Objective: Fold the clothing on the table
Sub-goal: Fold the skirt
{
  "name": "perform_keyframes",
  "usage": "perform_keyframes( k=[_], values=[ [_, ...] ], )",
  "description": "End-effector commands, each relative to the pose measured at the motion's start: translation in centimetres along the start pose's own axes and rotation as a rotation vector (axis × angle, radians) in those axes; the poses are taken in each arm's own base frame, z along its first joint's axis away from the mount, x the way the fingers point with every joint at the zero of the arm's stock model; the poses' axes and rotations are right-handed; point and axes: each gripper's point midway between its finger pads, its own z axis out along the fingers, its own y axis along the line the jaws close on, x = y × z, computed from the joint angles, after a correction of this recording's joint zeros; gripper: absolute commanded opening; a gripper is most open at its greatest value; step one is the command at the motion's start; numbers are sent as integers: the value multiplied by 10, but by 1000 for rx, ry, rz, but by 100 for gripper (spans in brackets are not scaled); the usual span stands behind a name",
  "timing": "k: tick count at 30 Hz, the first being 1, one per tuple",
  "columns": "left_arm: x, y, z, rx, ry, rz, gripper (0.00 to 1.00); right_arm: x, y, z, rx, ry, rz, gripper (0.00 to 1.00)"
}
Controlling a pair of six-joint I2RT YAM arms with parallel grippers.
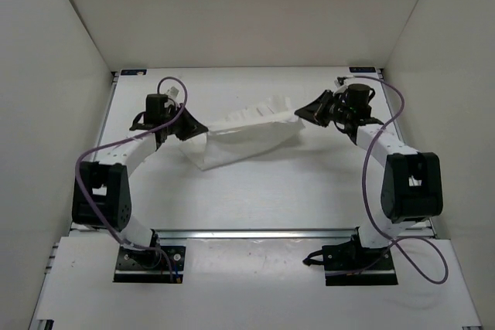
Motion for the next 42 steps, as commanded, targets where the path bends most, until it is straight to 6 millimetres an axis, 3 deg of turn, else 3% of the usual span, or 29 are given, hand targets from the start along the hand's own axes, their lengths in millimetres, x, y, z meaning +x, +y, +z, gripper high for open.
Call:
perform_keyframes(
  k=[1, 5, 8, 10, 11, 12, 13, 14, 15, 16, 17, 19, 20, 23, 25, 26, 27, 28, 29, 30, 31, 33, 34, 37, 38, 40, 41, 42],
  values=[
    [-45, 5, -3, -18, -119, 18, 0, -50, 8, -3, 11, -168, -188, 0],
    [-49, -15, -18, 1, -155, 71, 0, -45, 26, -26, 35, -191, -275, 0],
    [-47, -26, -44, -17, -198, 127, 0, -27, 31, -46, 96, -174, -317, 0],
    [-37, -34, -70, -24, -236, 152, 0, -3, 25, -62, 117, -137, -298, 0],
    [-22, -30, -73, -39, -210, 158, 0, 12, 24, -72, 106, -121, -286, 0],
    [-22, -36, -87, -27, -239, 174, 0, 15, 28, -79, 93, -124, -277, 0],
    [-19, -48, -103, 17, -245, 189, 0, 30, 41, -91, 34, -86, -278, 0],
    [-17, -57, -113, 55, -246, 192, 0, 37, 66, -106, -38, -86, -316, 0],
    [-23, -72, -136, 68, -293, 214, 0, 37, 88, -121, -76, -117, -394, 0],
    [-31, -98, -163, 103, -360, 257, 0, 37, 111, -132, -86, -128, -431, 0],
    [-38, -107, -176, 94, -408, 265, 0, 31, 131, -146, -72, -180, -483, 0],
    [-53, -142, -216, 125, -492, 301, 0, 20, 156, -163, -78, -236, -526, 0],
    [-59, -150, -222, 136, -502, 308, 0, 13, 161, -167, -94, -247, -537, 0],
    [-69, -149, -198, 130, -452, 303, 0, 6, 149, -148, -110, -186, -495, 0],
    [-68, -144, -166, 119, -381, 310, 0, 6, 136, -121, -88, -125, -478, 0],
    [-72, -140, -146, 107, -351, 303, 0, 4, 127, -101, -66, -78, -473, 0],
    [-73, -140, -139, 105, -340, 307, 0, 2, 112, -79, -28, -36, -458, 0],
    [-80, -136, -118, 85, -312, 316, 0, -1, 125, -72, -56, -17, -490, 0],
    [-91, -136, -106, 69, -293, 322, 0, -9, 125, -55, -46, 7, -489, 0],
    [-96, -138, -101, 66, -286, 320, 0, -17, 135, -44, -61, 23, -501, 0],
    [-114, -145, -101, 63, -298, 331, 0, -25, 136, -35, -53, 23, -519, 0],
    [-140, -178, -122, 84, -356, 364, 0, -46, 186, -44, -87, -52, -605, 0],
    [-150, -182, -127, 76, -377, 371, 0, -59, 209, -52, -102, -102, -654, 0],
    [-170, -216, -161, 124, -440, 397, 0, -76, 236, -60, -125, -136, -684, 0],
    [-168, -218, -160, 135, -435, 405, 0, -74, 235, -58, -128, -119, -677, 0],
    [-156, -216, -157, 147, -423, 398, 0, -71, 207, -45, -79, -77, -644, 0],
    [-144, -206, -148, 146, -403, 389, 0, -68, 199, -39, -82, -59, -632, 0],
    [-132, -191, -135, 136, -378, 370, 0, -61, 177, -30, -68, -31, -607, 0]
  ],
)
